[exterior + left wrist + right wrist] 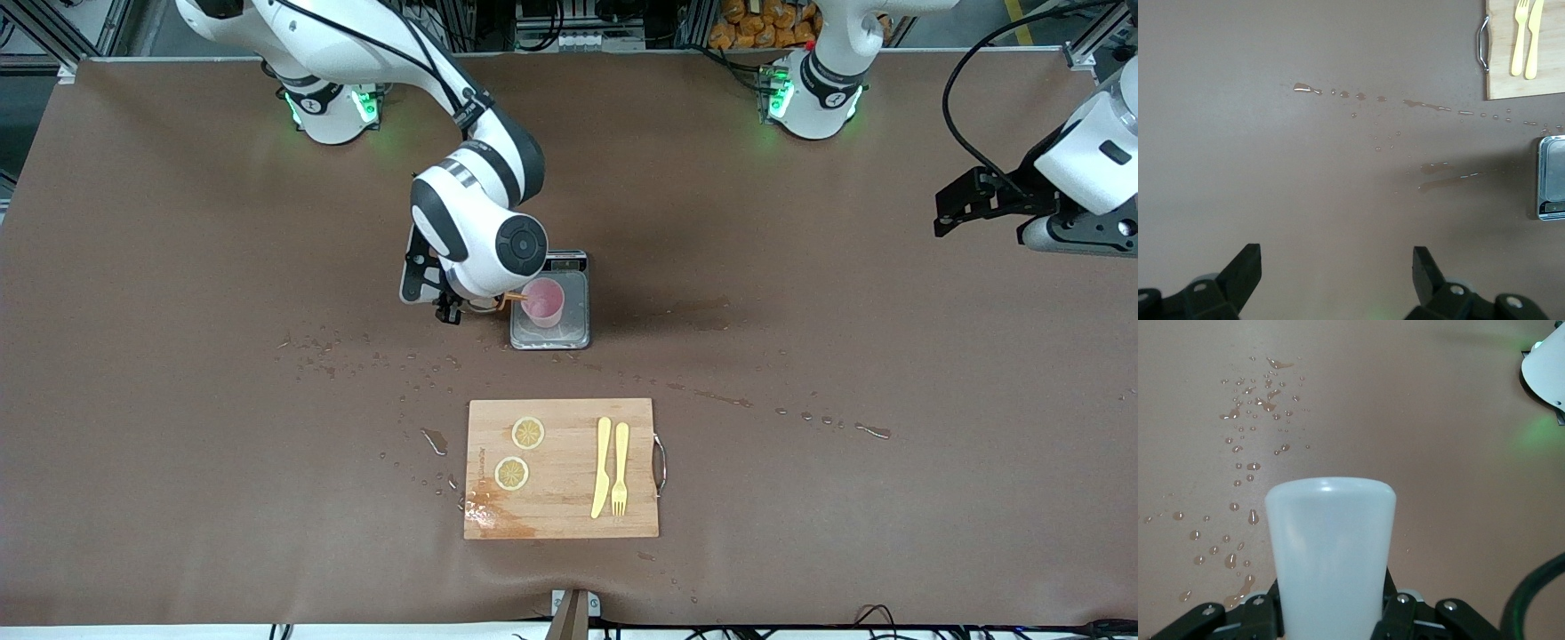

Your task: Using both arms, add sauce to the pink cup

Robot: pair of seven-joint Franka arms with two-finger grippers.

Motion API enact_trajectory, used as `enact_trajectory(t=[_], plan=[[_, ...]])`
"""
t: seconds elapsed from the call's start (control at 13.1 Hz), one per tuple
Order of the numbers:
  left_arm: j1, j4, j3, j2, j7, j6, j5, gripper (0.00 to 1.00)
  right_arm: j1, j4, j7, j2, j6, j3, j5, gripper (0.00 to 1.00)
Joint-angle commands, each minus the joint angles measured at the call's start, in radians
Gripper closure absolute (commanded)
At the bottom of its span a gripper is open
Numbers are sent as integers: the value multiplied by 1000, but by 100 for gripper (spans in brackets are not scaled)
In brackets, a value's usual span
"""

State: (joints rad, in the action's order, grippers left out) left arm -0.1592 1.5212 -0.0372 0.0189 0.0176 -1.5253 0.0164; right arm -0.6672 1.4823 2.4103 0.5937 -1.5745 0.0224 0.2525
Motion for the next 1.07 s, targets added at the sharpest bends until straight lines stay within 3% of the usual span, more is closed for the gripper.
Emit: enact_trajectory(t=[0.0,0.08,0.23,0.31,0.99], plan=[[3,1,3,-8,-2,-1,-24,0,-29,-42,13,21,31,-10,42,68],[3,1,3,-11,-2,1,-24,0,-31,-42,10,21,31,-10,42,71],[3,2,2,-14,-2,11,-24,0,-31,-40,7,21,31,-10,41,94],[3,1,2,-17,-7,13,-24,0,-31,-40,6,20,31,-10,41,97],[1,-3,3,-20,-8,20,-24,0,24,-43,-100,-26,59,-7,1,100]])
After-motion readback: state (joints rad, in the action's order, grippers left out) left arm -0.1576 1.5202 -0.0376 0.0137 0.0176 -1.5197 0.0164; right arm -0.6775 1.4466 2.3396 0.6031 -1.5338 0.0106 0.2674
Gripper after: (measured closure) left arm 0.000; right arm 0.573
